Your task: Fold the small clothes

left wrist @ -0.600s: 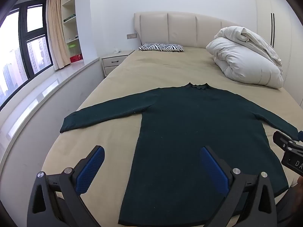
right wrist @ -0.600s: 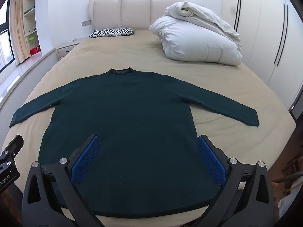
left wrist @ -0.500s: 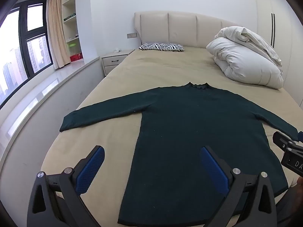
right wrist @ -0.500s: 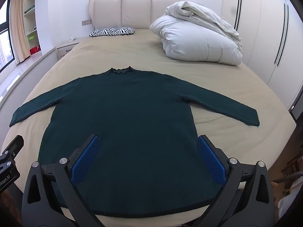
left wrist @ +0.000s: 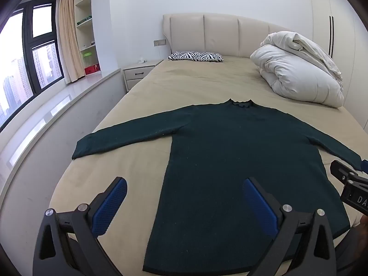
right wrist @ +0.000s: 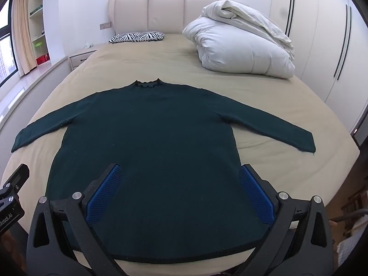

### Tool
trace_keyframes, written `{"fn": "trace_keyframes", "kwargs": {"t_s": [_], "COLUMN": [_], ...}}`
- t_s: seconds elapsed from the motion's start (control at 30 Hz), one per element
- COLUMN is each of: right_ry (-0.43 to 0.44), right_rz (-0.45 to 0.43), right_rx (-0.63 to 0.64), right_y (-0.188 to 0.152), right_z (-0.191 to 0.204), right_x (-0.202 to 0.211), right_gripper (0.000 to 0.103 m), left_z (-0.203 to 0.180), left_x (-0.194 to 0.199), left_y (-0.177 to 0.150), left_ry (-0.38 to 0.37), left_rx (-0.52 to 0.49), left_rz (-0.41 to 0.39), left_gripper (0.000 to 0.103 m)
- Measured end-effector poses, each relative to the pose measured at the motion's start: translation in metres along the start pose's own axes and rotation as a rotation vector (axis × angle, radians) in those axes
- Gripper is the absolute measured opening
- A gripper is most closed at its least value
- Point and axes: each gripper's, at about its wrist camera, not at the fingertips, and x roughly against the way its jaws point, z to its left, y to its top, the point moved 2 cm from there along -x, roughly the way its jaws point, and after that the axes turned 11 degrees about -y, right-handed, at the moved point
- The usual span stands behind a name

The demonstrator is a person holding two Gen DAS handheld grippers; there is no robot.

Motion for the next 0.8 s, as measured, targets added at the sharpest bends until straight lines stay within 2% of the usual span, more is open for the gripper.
{"fn": "trace_keyframes", "kwargs": {"t_s": [0.8], "right_ry": [0.001], "right_rz": [0.011], "right_rx": [0.007], "right_y": [-0.0044], "right_z": [0.0054], "right_x": [-0.0051], "right_gripper": [0.103], "left_z": [-0.0008], "left_x": [-0.0017], "left_y": [-0.005], "left_ry": [-0.001], "left_rx": [0.004], "left_rz": [0.002], "left_gripper": [0.103]}}
